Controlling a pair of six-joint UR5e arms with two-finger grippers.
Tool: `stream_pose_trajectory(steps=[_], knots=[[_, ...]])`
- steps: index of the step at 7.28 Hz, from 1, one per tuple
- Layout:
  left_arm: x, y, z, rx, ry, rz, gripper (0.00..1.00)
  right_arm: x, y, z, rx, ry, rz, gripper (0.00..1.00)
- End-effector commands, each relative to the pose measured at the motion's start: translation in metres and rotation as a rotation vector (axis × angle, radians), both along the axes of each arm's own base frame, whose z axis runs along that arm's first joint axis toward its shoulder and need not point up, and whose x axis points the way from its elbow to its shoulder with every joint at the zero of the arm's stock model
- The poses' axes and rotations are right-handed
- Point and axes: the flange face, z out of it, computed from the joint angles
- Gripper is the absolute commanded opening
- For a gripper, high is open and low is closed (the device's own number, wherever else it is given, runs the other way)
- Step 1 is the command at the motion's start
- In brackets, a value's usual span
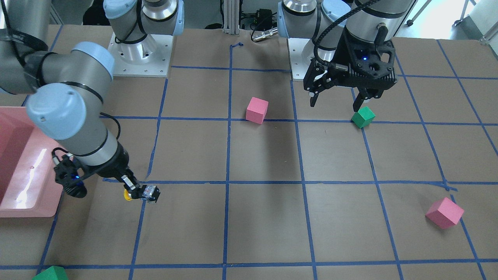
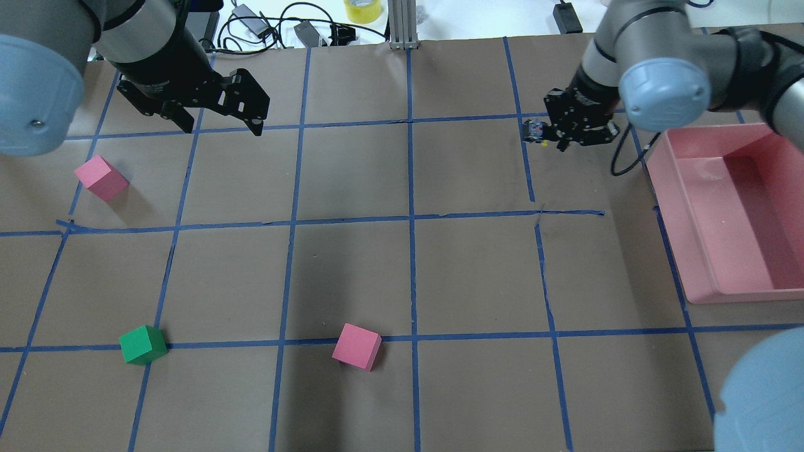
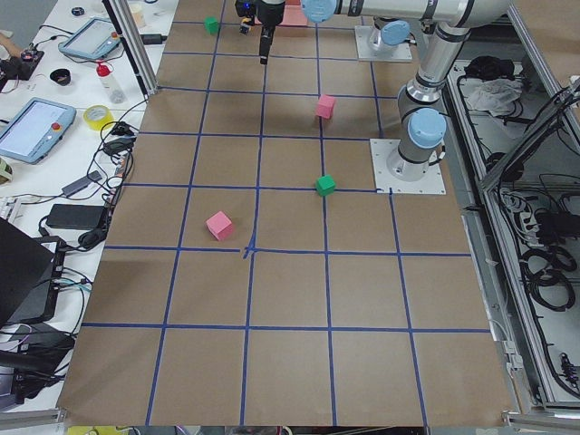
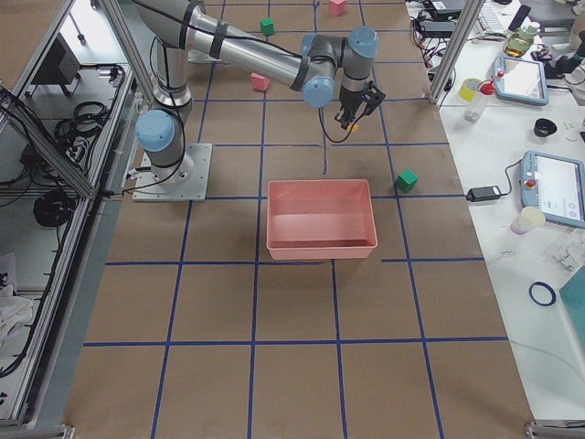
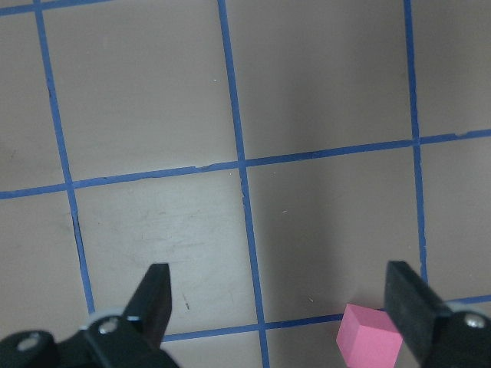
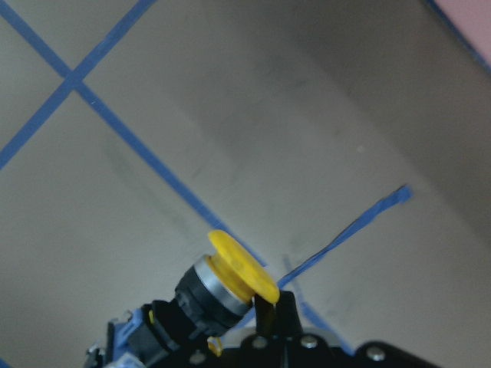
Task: Align button upright
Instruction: 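Carry the button with the right gripper to the table center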
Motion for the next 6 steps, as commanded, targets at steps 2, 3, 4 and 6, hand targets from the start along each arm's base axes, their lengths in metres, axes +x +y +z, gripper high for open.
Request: stream_pose_trajectory(steps=[2,3,4,6], knots=[[0.000,0.000,-0.001,0.002,0.000,0.000,1.00,0.089,0.003,-0.016,0.051,-0.062,-0.355,0.00],[0.000,0.000,-0.001,0.002,0.000,0.000,1.00,0.103,0.004,-0.033,0.089,-0.053,-0.461,0.00],[0.000,0.000,-0.001,0.002,0.000,0.000,1.00,0.128,0.012,-0.043,0.111,-0.047,-0.516,0.00],[0.000,0.000,-0.001,0.002,0.000,0.000,1.00,0.172,0.006,-0.055,0.136,-0.063,-0.599,0.00]])
